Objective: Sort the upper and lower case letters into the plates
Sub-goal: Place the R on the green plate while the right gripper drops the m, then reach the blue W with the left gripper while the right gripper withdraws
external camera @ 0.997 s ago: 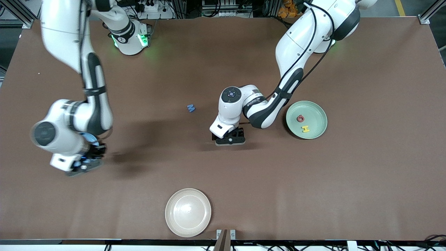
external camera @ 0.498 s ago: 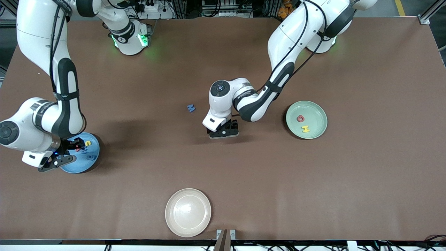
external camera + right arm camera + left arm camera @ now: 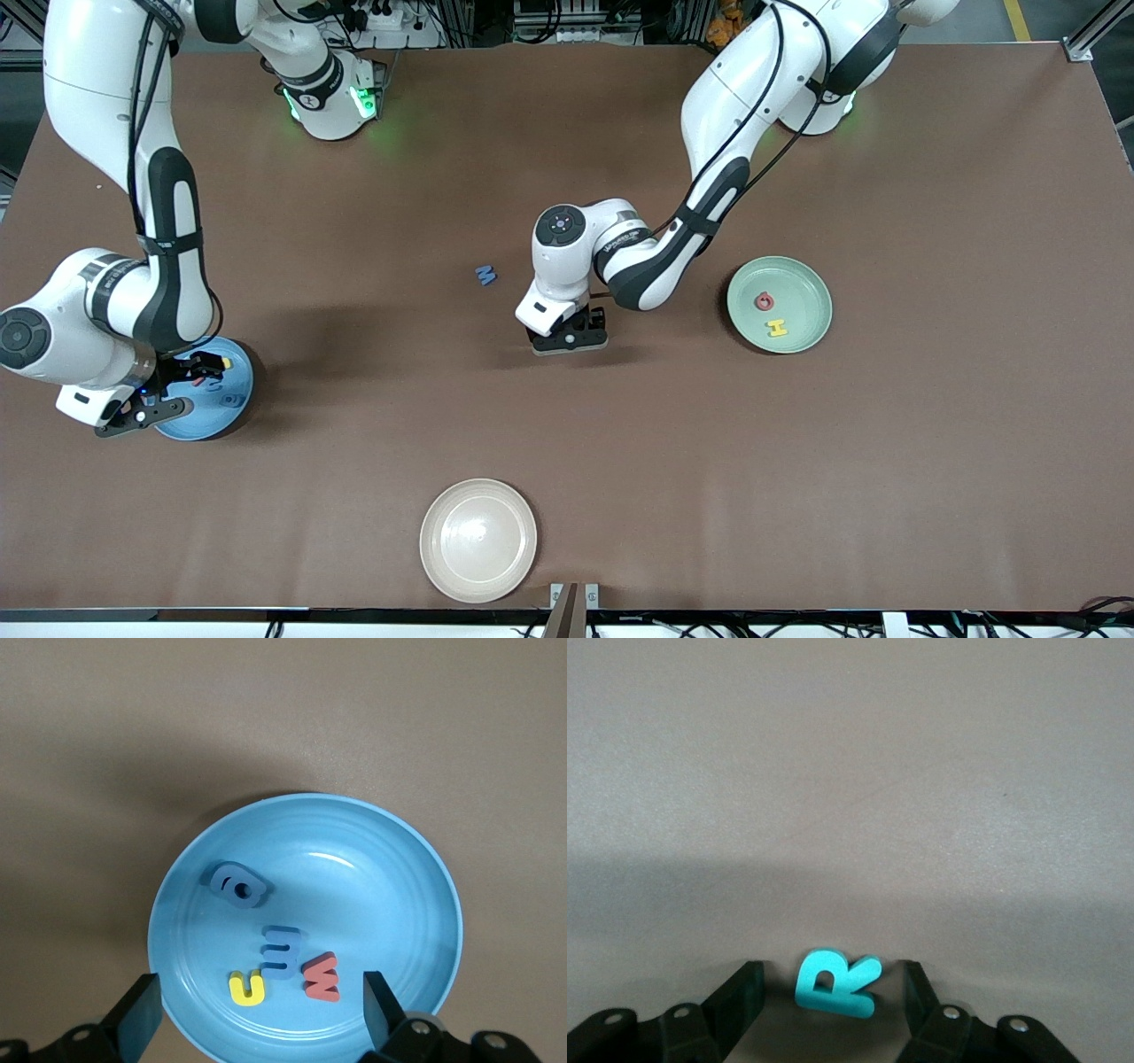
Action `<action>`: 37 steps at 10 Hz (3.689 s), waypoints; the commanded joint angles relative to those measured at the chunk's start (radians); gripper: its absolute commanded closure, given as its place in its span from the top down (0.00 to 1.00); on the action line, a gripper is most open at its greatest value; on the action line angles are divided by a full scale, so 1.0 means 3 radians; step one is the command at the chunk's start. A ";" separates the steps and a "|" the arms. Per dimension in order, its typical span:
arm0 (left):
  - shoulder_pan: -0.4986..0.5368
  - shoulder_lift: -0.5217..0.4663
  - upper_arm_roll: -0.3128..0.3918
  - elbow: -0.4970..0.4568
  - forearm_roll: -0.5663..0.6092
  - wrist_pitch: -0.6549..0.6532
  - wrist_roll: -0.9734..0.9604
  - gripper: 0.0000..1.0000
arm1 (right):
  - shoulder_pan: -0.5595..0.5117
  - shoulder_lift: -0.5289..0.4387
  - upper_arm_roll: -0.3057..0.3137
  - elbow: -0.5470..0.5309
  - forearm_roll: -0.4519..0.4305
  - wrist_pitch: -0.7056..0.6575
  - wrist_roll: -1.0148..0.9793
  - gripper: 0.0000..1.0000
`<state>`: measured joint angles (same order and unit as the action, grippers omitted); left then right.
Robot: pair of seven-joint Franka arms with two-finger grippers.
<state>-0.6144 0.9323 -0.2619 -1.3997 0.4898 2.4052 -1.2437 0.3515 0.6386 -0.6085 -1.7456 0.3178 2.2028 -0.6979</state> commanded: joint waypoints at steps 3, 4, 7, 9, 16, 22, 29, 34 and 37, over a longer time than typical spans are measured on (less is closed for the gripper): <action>-0.0054 0.0001 0.0106 0.0018 -0.0078 -0.0051 0.0086 0.51 | -0.0087 -0.0175 -0.0022 0.0005 0.0137 -0.0322 0.0035 1.00; -0.0054 0.0001 0.0106 0.0018 -0.0088 -0.0051 0.0081 0.50 | -0.0088 -0.0175 -0.0022 0.0005 0.0137 -0.0297 0.0147 1.00; -0.0048 -0.0004 0.0106 0.0013 -0.0093 -0.0051 0.0086 0.40 | 0.0106 -0.0236 -0.0012 0.0036 0.0137 -0.0322 0.0852 1.00; -0.0023 -0.0024 0.0101 0.0013 -0.0119 -0.0056 0.0086 0.28 | 0.0127 -0.0410 -0.0007 -0.0061 0.0132 -0.0317 0.0839 1.00; 0.0630 -0.0530 -0.0194 -0.0110 -0.0416 -0.1050 0.0993 0.18 | 0.0163 -0.0651 0.0013 -0.0021 0.0132 -0.0470 0.0879 1.00; 0.3362 -0.1772 -0.1859 -0.2162 -0.0411 -0.0937 0.2512 0.17 | -0.0536 -0.1023 0.0978 -0.0077 -0.0490 -0.0603 0.1471 1.00; 0.4364 -0.1860 -0.2521 -0.2938 -0.0001 -0.0245 0.2643 1.00 | -0.1172 -0.1729 0.1875 -0.0751 -0.1059 -0.0547 0.1800 1.00; 0.3211 -0.1238 -0.2512 -0.2148 0.0003 -0.0250 0.1141 1.00 | -0.1115 -0.1929 0.1859 -0.0492 -0.1054 -0.0893 0.1881 1.00; 0.1579 -0.0915 -0.1595 -0.1264 -0.0027 -0.0250 0.0268 1.00 | -0.1115 -0.2200 0.1859 -0.0527 -0.1054 -0.1033 0.2050 1.00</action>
<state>0.0856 0.5819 -0.8773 -1.9298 0.4748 2.3473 -1.0522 0.0257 0.0296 -0.0607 -1.8888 0.0188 1.9144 -0.1227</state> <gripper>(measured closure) 0.000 0.000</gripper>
